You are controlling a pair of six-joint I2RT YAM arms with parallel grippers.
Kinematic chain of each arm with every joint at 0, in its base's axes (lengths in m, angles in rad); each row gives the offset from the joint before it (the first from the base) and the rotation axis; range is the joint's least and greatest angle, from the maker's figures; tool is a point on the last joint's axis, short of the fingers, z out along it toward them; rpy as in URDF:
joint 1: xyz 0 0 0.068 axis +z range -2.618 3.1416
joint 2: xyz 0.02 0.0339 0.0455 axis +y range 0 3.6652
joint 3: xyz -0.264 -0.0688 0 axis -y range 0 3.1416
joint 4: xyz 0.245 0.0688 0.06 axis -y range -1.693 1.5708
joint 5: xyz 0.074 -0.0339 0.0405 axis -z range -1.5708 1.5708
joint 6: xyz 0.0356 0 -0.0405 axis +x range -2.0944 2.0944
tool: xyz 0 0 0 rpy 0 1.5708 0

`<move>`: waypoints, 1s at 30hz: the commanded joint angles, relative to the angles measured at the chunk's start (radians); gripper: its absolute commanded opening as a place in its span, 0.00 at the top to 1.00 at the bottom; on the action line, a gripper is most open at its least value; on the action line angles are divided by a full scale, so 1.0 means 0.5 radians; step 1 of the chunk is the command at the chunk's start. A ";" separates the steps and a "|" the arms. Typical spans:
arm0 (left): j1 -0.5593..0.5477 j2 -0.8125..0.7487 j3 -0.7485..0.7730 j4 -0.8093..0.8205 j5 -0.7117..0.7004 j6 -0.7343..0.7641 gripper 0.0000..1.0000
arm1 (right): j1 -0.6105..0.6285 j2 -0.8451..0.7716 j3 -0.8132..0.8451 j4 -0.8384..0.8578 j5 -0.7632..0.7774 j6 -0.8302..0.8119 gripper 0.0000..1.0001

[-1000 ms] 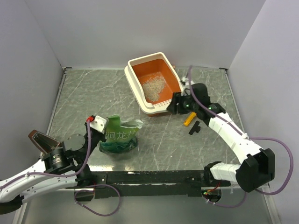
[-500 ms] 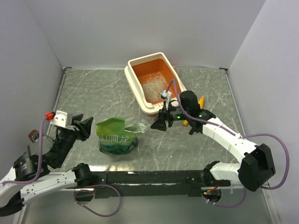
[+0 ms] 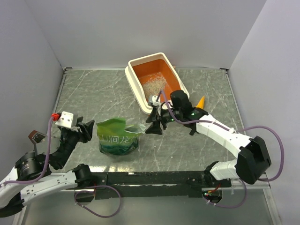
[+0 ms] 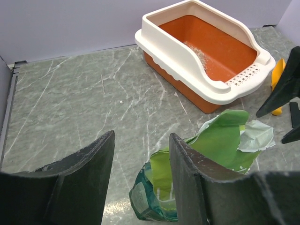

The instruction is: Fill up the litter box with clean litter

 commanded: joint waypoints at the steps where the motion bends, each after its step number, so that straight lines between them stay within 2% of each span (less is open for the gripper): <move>1: 0.008 0.038 0.045 0.002 0.024 0.019 0.46 | 0.116 0.117 0.190 -0.077 -0.023 -0.247 0.33; 10: 0.008 0.029 0.002 0.051 0.045 0.046 0.45 | 0.236 0.237 0.346 -0.175 -0.002 -0.327 0.33; 15: 0.008 0.041 -0.032 0.104 0.082 0.071 0.45 | 0.282 0.298 0.423 -0.230 0.029 -0.339 0.38; 23: 0.008 0.032 -0.044 0.110 0.085 0.077 0.45 | 0.312 0.399 0.485 -0.371 0.060 -0.355 0.53; 27: 0.008 0.032 -0.044 0.128 0.097 0.071 0.44 | 0.325 0.418 0.497 -0.432 0.057 -0.361 0.55; 29: 0.008 0.038 -0.044 0.131 0.104 0.074 0.45 | 0.331 0.409 0.488 -0.439 0.084 -0.355 0.62; 30: 0.008 0.044 -0.044 0.134 0.110 0.074 0.44 | 0.331 0.405 0.485 -0.433 0.103 -0.346 0.68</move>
